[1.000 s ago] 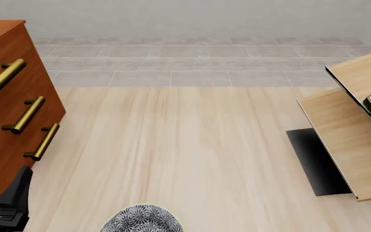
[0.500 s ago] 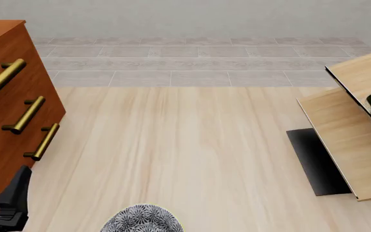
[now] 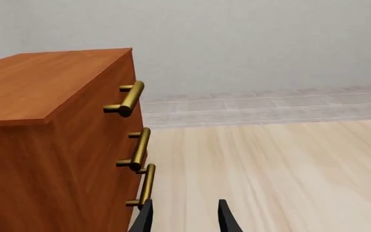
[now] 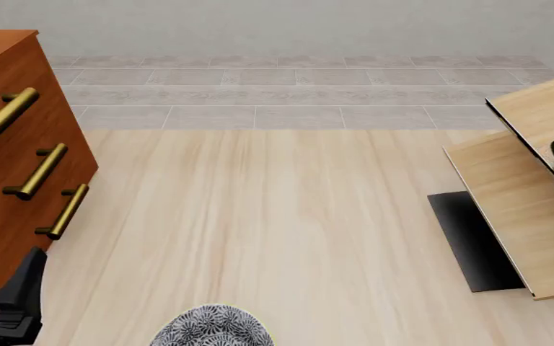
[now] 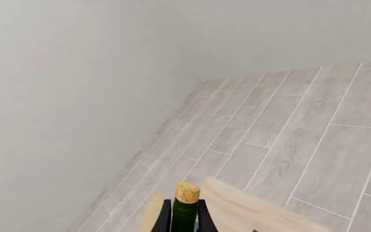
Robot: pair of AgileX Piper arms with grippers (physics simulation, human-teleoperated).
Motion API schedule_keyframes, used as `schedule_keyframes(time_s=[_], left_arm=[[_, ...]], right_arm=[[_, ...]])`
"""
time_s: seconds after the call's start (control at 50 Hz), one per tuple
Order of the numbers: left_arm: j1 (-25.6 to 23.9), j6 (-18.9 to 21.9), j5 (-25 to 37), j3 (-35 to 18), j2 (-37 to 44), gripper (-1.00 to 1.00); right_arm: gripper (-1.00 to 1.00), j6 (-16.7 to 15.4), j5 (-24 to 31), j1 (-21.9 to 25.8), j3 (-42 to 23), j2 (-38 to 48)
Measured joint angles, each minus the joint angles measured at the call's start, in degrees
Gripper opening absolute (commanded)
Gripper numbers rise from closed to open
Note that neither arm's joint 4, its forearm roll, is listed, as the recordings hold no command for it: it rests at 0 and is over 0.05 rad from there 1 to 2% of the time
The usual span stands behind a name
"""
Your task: Put the wine bottle on the wine rack.
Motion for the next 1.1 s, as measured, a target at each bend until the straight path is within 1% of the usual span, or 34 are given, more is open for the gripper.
schedule_keyframes(time_s=[0.38, 0.76, 0.78, 1.1], left_arm=[[0.1, 0.0, 0.3, 0.0, 0.0, 1.00], [0.2, -0.1, 0.5, 0.0, -0.1, 1.00], [0.2, -0.1, 0.5, 0.0, -0.1, 1.00], [0.2, -0.2, 0.4, 0.0, 0.0, 1.00]], right_arm=[[-1.00, 0.2, -1.8, -0.8, 0.5, 2.5], [-1.00, 0.6, -2.5, -1.1, 1.1, 2.8], [1.00, 0.6, -2.5, -1.1, 1.1, 2.7], [1.00, -0.5, -1.5, -0.7, 2.8, 3.6]])
